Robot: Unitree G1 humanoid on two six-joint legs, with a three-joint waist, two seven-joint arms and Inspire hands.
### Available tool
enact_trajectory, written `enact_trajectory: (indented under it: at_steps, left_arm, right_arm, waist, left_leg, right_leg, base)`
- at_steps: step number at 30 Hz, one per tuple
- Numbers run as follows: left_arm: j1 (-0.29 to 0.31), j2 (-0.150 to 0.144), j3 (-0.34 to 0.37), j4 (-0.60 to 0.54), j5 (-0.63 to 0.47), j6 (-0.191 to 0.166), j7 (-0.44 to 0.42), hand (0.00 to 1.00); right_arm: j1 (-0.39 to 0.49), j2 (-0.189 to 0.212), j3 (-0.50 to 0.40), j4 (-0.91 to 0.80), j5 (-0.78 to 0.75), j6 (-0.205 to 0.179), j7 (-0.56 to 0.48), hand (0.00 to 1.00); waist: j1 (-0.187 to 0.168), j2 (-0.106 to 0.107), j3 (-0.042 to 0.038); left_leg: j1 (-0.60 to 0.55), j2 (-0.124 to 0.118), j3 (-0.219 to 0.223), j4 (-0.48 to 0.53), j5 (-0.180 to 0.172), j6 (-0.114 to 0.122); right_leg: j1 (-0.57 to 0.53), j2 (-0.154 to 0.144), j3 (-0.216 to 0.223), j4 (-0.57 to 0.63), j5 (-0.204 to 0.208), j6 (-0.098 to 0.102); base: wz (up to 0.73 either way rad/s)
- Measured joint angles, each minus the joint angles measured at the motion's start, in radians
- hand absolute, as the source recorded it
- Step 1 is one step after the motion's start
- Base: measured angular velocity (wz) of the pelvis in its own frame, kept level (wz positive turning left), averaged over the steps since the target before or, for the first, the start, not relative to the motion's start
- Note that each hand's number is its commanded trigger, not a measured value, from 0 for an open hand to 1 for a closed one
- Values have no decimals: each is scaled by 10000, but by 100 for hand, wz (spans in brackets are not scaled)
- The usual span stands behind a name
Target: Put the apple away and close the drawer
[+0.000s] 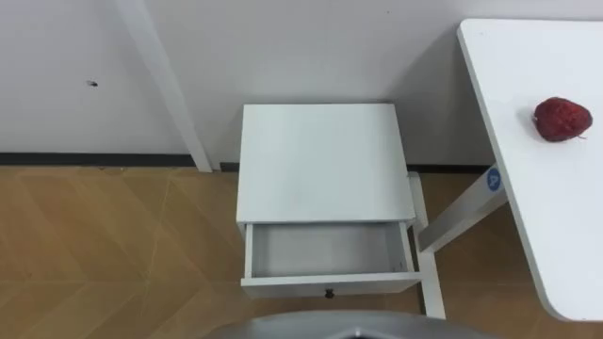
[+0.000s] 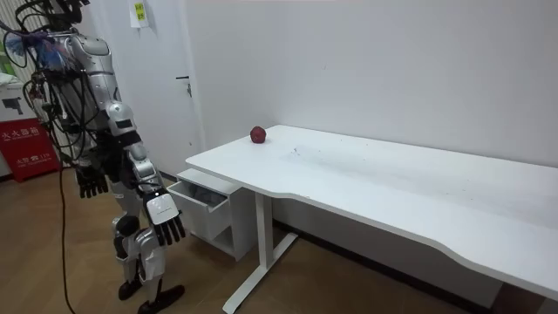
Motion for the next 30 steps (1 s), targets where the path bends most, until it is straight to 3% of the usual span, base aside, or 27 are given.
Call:
enact_trajectory:
  at_steps: [8, 12, 15, 18, 21, 23, 27, 30]
  left_arm:
    - [-50, 9, 69, -19, -3, -150, 0, 0]
    - [-105, 3, 230, -29, 1, -267, 9, 0]
    - [-73, -12, 778, -29, -3, -336, 4, 0]
    - [62, 42, 1181, -26, -117, -389, 4, 0]
    - [143, 180, 1363, -21, -467, -462, -5, 0]
    - [122, 305, 1381, -50, -587, -681, -8, 0]
    - [124, 408, 1551, -95, -598, -865, -15, 0]
    - [148, 508, 1566, -98, -614, -973, -21, 0]
  right_arm:
    - [-102, 31, -955, -4, 1460, -381, -209, 0]
    - [-107, 121, -1227, -69, 3901, -532, -270, 0]
    - [-51, 129, -2190, -172, 5868, -522, -342, 0]
    - [-45, 128, -3447, -697, 7960, -524, -545, 0]
    - [-49, 105, -4558, -1263, 10277, -711, -900, 0]
    - [-124, 27, -5054, -1673, 11827, -924, -1211, 0]
    - [-151, -29, -5590, -2399, 12858, -1271, -1543, 0]
    - [-195, -19, -5672, -3140, 13261, -1615, -1983, 0]
  waist:
    - [-30, 25, -4]
    - [-39, 53, 2]
    - [-124, 95, 9]
    - [-530, 112, 14]
    - [-834, 113, 7]
    - [-849, 103, 2]
    - [-944, 70, 0]
    - [-919, -28, -48]
  left_leg:
    - [7, 7, -3, -88, -5, -5]
    - [22, 9, 20, -85, -9, -4]
    - [28, 14, 72, -65, -29, -7]
    - [32, 22, 112, -62, -30, -7]
    - [24, 33, 172, -28, -32, -7]
    - [-23, 68, 335, -3, -39, -9]
    - [-32, 74, 434, 0, -52, 10]
    - [-109, 93, 549, 18, -52, 11]
  right_leg:
    - [-6, 16, 1, -18, 1, 0]
    - [6, 29, 170, -16, 1, 0]
    - [-6, 39, 241, -8, 2, 0]
    - [-10, 42, 264, 2, 2, 0]
    - [-58, 51, 278, 67, 2, 0]
    - [-204, 69, 405, 226, 1, -1]
    - [-262, 68, 524, 352, 1, -1]
    - [-382, 76, 620, 420, 2, -2]
  base:
    - [0]
    - [-2]
    - [-5]
    - [-2]
    - [-8]
    - [-20]
    - [-9]
    - [-11]
